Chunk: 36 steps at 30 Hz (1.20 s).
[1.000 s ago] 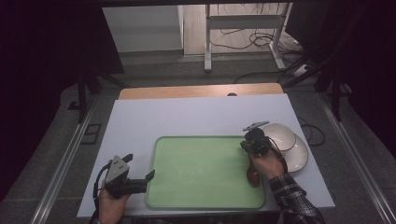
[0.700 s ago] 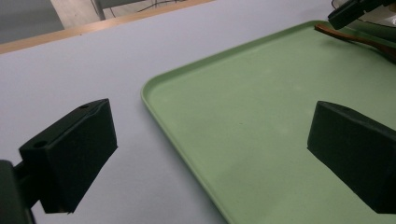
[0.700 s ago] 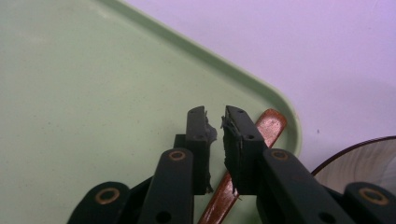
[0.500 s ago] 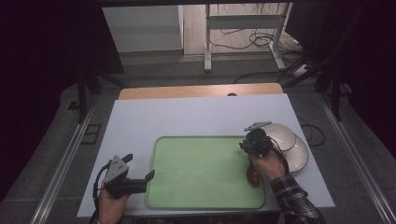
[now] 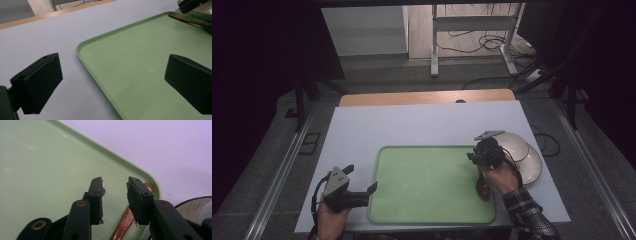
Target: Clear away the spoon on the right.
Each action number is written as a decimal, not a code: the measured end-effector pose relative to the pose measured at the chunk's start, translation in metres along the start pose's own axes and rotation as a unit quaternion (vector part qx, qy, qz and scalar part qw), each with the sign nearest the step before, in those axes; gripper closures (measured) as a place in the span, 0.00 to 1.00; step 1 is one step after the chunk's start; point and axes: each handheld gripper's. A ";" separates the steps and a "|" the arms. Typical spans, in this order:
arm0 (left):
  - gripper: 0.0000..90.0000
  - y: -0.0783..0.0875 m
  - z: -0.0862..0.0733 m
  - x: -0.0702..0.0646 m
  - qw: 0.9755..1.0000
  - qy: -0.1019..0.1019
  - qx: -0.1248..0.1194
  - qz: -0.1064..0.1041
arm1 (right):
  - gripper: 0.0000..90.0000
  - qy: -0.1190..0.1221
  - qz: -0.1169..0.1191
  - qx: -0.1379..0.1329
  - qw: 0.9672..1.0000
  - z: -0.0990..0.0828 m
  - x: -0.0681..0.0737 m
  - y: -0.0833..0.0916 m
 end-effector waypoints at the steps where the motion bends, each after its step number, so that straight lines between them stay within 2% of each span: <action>1: 0.01 0.000 0.000 0.000 1.000 0.000 0.000 0.000 | 0.70 -0.001 0.002 -0.001 1.000 0.000 0.000 0.001; 16: 0.01 0.000 0.000 0.000 1.000 0.000 -0.001 0.000 | 0.58 0.003 0.001 -0.024 1.000 0.000 0.002 0.014; 28: 0.01 0.000 0.000 0.000 1.000 -0.001 0.000 0.001 | 0.48 0.005 0.009 -0.041 0.999 -0.004 0.002 0.023; 36: 0.01 0.000 0.000 0.000 1.000 -0.002 0.000 0.000 | 0.38 0.006 0.020 -0.048 0.999 -0.006 0.001 0.024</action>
Point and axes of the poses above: each handheld gripper's, and its own axes: y roughly backward along the jaws, z roughly out of its top, x roughly to its left, and after that the axes turned 1 degree about -y, right-handed
